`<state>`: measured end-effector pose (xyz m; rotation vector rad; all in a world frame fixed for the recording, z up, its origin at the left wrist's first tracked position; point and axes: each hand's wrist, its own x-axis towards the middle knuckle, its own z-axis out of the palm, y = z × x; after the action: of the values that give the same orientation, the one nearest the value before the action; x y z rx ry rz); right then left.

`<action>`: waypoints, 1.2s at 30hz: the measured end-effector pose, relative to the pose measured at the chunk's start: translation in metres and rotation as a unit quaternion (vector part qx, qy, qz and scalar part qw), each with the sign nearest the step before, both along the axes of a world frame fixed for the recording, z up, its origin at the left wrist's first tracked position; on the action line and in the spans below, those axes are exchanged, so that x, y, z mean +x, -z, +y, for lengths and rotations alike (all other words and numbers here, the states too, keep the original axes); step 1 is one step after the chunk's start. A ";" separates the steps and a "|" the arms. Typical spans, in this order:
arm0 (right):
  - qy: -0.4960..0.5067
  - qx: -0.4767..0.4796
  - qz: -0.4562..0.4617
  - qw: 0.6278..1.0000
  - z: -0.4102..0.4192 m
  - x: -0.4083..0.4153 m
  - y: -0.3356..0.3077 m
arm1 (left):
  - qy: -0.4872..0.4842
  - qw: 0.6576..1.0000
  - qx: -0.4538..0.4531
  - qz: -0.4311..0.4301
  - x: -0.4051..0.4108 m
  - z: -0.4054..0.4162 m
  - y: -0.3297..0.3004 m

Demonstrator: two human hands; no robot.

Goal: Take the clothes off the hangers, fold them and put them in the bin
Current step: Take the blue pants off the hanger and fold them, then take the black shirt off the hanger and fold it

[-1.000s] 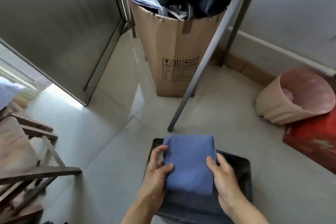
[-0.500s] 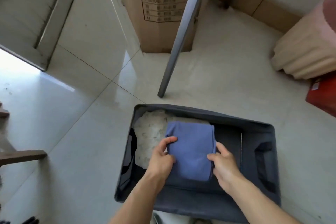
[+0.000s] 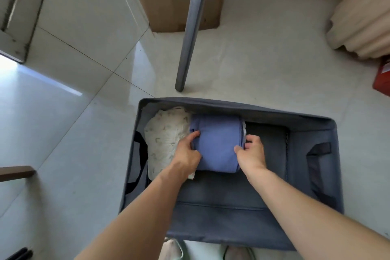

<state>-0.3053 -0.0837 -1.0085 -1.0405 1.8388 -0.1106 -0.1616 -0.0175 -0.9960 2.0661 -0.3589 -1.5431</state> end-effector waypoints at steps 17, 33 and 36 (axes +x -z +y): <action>-0.046 0.007 -0.116 0.992 0.021 0.028 -0.277 | -0.174 0.979 -0.028 0.107 -0.007 0.006 -0.271; 0.013 -0.098 -0.277 0.956 0.054 0.005 -0.615 | -0.159 0.948 -0.220 0.164 -0.013 0.033 -0.606; 0.022 -0.130 -0.288 0.948 0.064 -0.004 -0.666 | -0.120 0.949 -0.252 0.149 -0.019 0.040 -0.656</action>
<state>-0.3090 -0.0195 -0.3424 -1.0083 1.3305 -0.6326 -0.1807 0.0229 -0.3403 1.4061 -0.3313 -1.4087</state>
